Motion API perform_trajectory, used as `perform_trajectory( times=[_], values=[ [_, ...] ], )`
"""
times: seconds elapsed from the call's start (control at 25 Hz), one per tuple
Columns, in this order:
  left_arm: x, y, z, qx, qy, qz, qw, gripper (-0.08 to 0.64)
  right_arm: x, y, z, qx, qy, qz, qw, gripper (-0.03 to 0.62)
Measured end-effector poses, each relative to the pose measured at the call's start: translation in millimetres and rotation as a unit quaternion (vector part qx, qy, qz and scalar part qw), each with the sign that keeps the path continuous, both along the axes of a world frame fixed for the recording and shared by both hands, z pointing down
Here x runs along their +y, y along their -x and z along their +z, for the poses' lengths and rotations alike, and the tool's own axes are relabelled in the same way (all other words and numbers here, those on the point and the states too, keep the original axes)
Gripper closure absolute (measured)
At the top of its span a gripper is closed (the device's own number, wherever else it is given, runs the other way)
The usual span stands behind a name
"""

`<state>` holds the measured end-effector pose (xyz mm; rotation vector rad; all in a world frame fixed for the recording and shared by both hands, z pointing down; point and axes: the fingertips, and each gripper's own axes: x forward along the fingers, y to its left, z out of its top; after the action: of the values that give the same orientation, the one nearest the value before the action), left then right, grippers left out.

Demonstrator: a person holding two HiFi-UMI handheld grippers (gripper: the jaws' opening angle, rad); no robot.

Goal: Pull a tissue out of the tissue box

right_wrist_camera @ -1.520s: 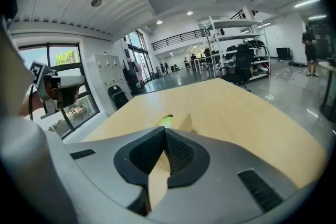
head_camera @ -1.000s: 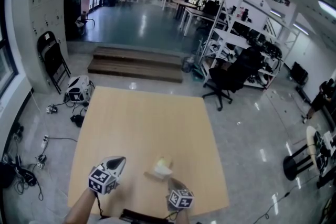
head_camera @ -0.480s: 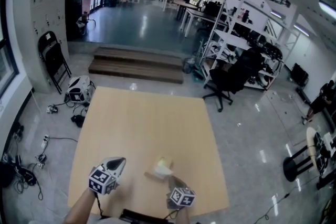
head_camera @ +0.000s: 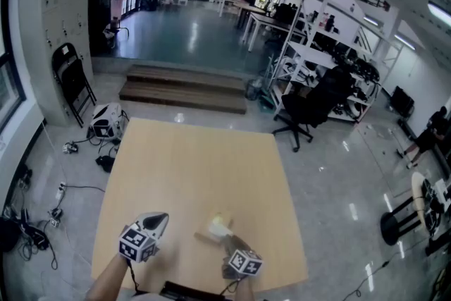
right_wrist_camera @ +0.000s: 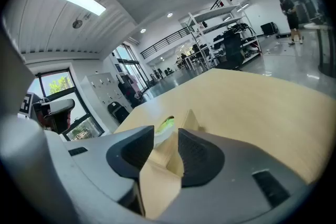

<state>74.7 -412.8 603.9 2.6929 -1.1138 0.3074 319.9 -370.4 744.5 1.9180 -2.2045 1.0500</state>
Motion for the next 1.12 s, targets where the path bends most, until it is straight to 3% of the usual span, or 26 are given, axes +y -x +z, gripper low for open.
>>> perform_trajectory(
  times=[0.4,0.96,1.12],
  values=[
    [-2.5,8.4,1.6,-0.009,0.001,-0.008,0.9999,0.552,-15.2,-1.3,9.5,-0.057,0.015,0.015,0.998,0.440],
    [-9.3,22.0,8.6,-0.015,0.003,-0.023,0.9996,0.552,-26.8,6.3,23.4,-0.040,0.028,0.000,0.999,0.442],
    [-11.7,22.3,8.6,-0.015,0.004,-0.025,0.9996,0.552,-27.4,4.2,24.6,-0.023,0.035,0.001,0.999,0.496]
  ],
)
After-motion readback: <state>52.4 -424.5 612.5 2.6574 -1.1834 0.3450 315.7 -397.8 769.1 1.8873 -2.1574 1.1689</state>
